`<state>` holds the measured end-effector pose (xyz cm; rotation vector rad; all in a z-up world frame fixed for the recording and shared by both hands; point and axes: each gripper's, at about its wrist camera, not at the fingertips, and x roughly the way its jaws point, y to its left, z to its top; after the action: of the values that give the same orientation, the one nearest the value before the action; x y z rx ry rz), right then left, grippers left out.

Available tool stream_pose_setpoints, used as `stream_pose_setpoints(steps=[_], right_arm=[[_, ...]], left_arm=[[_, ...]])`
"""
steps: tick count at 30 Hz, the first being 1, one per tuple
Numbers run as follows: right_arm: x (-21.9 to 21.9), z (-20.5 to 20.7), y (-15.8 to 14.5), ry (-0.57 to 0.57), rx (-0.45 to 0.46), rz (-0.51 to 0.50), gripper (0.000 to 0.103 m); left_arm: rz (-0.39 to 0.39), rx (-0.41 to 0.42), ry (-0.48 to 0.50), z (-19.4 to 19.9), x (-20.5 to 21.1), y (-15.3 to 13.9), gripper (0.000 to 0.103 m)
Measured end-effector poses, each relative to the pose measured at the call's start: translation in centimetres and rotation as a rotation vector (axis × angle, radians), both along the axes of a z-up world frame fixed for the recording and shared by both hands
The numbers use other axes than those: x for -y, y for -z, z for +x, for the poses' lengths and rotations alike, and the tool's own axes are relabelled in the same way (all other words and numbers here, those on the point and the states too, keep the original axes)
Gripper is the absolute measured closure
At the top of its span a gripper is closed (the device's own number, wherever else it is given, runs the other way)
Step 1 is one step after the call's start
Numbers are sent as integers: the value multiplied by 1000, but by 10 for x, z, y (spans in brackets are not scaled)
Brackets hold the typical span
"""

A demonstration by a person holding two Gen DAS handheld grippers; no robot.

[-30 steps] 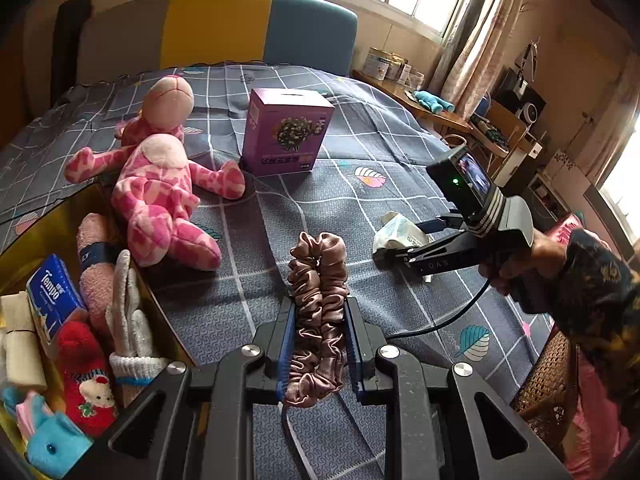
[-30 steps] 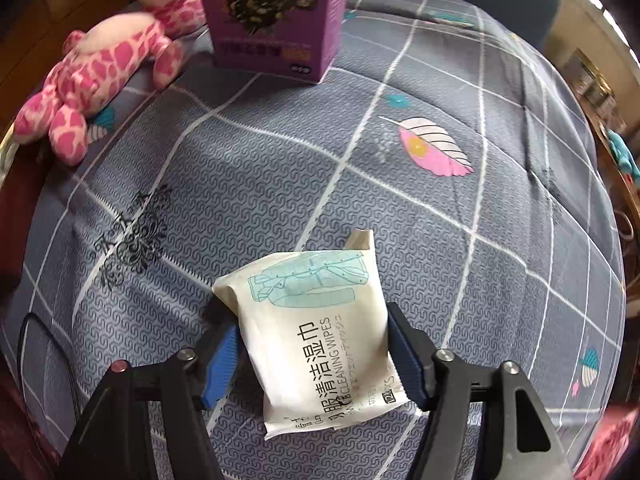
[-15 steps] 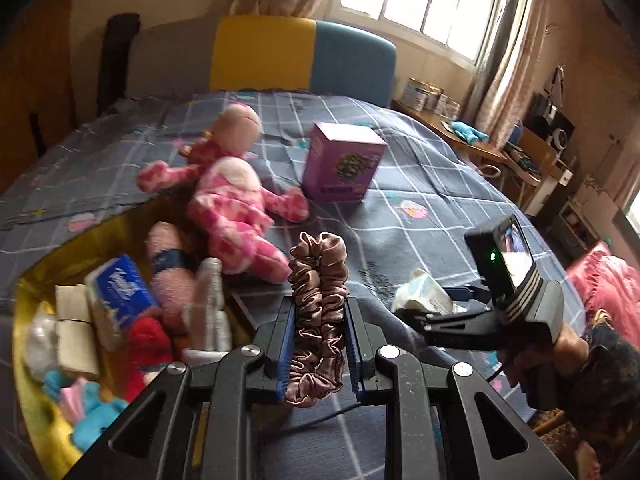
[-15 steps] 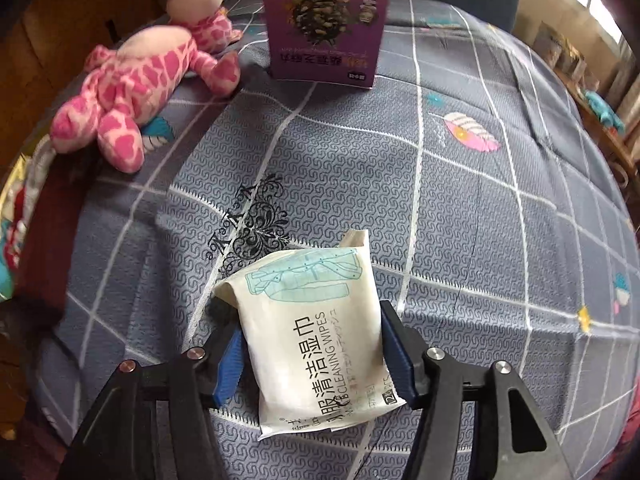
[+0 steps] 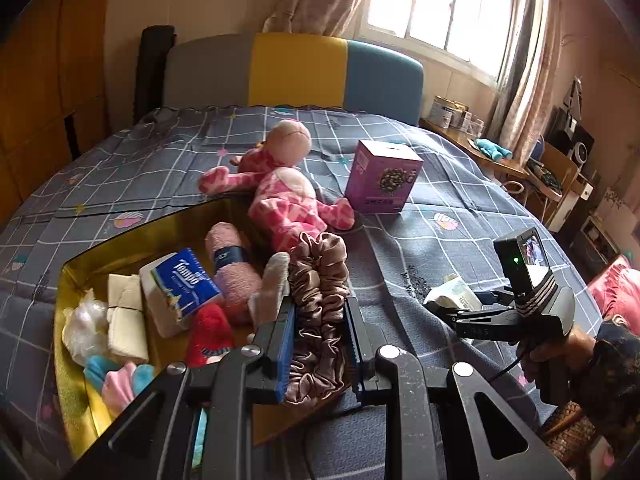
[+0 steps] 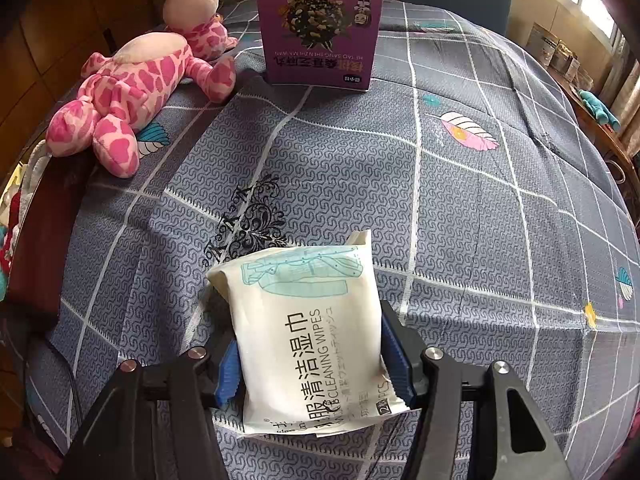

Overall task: Organize soft objects
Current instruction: 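Carry the scrunchie into the gold tray and release it with the left gripper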

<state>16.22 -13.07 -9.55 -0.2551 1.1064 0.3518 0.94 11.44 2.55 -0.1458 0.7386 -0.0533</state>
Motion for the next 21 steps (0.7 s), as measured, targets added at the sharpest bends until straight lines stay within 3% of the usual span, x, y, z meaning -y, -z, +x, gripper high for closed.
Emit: stream_pose_setpoints(steps=[21], right_arm=[[-3,-9,0,-20,66,-25,43]], left_arm=[[3,20,-165,-40,-56,-1,80]])
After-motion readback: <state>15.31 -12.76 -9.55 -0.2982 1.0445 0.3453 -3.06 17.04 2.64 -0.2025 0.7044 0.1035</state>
